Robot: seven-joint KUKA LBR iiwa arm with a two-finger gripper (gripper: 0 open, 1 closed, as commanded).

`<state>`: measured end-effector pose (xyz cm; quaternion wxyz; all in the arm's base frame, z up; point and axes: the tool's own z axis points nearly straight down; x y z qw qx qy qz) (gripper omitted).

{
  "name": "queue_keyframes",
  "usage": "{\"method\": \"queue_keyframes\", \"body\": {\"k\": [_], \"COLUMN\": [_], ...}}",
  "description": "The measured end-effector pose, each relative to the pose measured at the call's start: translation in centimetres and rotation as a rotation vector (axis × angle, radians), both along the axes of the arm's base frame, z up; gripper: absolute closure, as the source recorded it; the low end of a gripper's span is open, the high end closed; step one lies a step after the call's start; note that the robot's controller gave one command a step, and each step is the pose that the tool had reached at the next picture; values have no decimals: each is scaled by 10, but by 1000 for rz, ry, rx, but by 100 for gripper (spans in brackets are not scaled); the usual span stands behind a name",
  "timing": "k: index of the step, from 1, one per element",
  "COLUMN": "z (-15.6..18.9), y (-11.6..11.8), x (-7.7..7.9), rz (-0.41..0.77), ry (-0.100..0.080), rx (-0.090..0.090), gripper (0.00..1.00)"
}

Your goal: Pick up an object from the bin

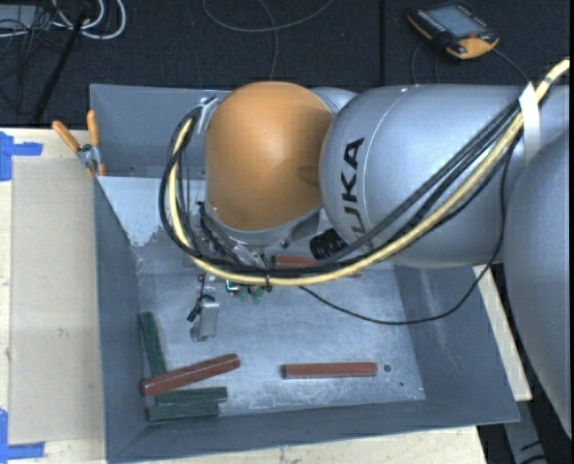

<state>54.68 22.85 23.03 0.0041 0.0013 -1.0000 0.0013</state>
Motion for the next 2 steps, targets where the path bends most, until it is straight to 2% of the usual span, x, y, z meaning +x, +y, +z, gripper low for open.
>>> {"method": "queue_keyframes", "body": {"k": [1, 2], "z": [2, -9], "y": [0, 4], "x": [0, -8], "rz": [-1, 104], "ry": [-2, -13], "rx": [1, 4], "gripper": [0, 0]}}
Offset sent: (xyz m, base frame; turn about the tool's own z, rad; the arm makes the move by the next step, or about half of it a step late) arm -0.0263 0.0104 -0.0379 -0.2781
